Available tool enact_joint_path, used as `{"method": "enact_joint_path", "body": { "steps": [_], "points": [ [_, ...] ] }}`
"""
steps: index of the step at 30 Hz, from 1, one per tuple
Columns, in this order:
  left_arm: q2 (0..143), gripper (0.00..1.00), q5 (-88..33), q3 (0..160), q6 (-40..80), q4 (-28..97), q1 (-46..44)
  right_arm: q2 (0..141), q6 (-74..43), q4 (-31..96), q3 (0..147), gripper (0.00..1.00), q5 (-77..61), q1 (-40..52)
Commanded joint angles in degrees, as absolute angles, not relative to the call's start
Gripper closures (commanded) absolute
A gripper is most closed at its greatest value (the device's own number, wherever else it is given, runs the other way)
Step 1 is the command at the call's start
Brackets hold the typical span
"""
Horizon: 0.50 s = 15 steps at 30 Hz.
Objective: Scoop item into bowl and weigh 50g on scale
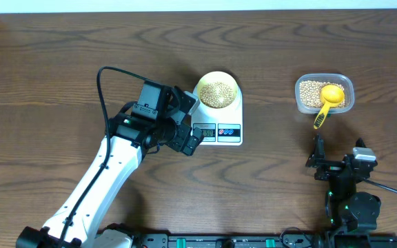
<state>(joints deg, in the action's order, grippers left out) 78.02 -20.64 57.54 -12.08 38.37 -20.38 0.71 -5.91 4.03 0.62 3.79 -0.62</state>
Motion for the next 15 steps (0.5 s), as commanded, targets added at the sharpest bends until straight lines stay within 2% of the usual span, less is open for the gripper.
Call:
{"method": "enact_joint_path", "body": {
  "steps": [1, 15],
  "points": [
    [78.2, 0.02, -20.3, 57.2, -12.8, 38.3, -20.4, 0.3, -6.8, 4.1, 0.3, 0.01, 3.5, -0.7],
    [78.2, 0.02, -20.3, 57.2, -12.8, 38.3, -20.4, 0.3, -4.4, 4.1, 0.3, 0.01, 3.4, -0.6]
  ]
}}
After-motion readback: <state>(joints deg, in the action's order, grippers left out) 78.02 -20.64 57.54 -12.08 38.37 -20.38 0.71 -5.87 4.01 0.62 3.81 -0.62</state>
